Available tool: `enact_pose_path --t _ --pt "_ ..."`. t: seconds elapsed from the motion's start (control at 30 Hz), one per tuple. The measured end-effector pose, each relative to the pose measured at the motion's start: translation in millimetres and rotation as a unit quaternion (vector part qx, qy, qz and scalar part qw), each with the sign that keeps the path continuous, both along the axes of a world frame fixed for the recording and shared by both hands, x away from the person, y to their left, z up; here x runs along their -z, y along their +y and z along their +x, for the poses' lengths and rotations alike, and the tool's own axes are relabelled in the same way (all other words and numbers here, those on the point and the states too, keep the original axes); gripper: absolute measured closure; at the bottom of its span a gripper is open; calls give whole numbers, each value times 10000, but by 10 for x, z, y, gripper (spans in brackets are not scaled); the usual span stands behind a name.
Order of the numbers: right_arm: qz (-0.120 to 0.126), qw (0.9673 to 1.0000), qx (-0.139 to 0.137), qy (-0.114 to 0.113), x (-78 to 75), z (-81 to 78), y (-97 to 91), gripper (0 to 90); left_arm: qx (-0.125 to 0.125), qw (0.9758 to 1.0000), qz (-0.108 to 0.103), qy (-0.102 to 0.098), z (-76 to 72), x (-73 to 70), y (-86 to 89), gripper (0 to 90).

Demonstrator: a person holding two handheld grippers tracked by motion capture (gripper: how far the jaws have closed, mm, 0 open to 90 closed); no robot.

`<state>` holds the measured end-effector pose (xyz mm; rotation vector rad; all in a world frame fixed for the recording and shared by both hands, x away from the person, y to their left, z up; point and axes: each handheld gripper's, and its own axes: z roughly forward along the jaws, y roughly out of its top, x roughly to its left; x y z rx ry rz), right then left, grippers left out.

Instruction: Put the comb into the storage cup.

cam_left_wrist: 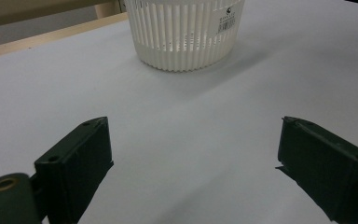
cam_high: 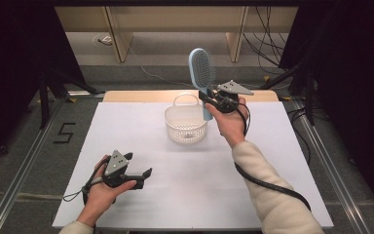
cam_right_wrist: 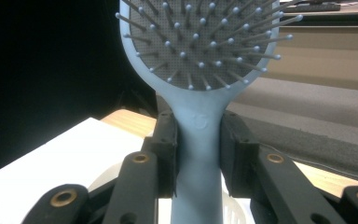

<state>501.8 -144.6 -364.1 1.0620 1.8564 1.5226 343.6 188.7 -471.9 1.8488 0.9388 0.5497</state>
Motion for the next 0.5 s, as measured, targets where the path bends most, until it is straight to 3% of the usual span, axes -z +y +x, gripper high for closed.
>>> enact_pose_path --t 0.5 --pt "13 10000 -1 -10 -17 27 43 703 -6 10000 -11 -2 -1 -2 1 93"
